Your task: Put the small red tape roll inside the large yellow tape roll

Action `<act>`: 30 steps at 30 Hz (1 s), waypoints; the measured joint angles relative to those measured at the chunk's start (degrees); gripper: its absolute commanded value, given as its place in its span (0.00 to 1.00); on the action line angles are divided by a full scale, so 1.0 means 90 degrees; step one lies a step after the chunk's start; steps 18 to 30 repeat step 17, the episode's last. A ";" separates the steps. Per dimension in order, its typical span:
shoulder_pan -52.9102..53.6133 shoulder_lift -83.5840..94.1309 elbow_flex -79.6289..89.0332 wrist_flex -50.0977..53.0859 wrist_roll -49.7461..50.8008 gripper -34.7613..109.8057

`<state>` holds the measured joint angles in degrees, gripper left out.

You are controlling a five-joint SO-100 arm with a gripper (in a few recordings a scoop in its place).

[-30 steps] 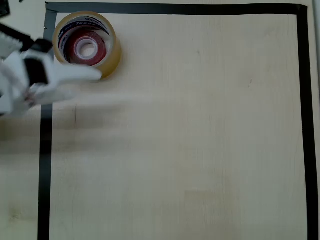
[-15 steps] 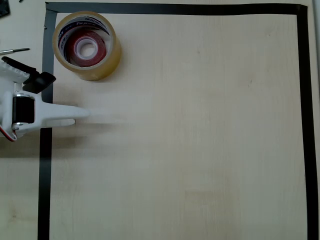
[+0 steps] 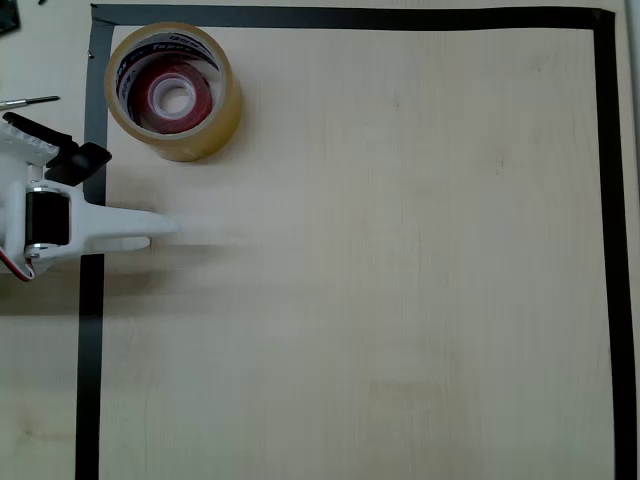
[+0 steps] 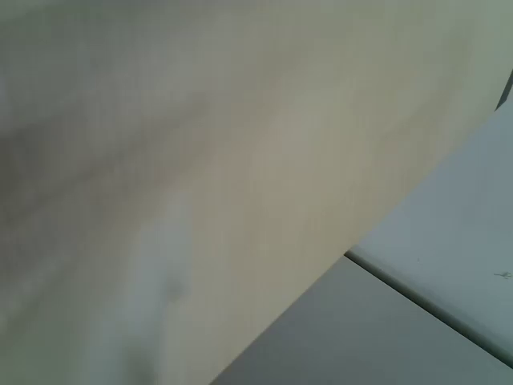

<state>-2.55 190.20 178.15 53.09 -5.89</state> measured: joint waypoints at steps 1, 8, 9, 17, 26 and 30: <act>0.0000 0.0000 0.0000 0.0000 0.0000 0.40; 0.0000 0.0000 0.0000 0.0000 0.0000 0.24; 0.0000 0.0000 0.0000 0.0000 0.0000 0.24; 0.0000 0.0000 0.0000 0.0000 0.0000 0.24; 0.0000 0.0000 0.0000 0.0000 0.0000 0.24; 0.0000 0.0000 0.0000 0.0000 0.0000 0.24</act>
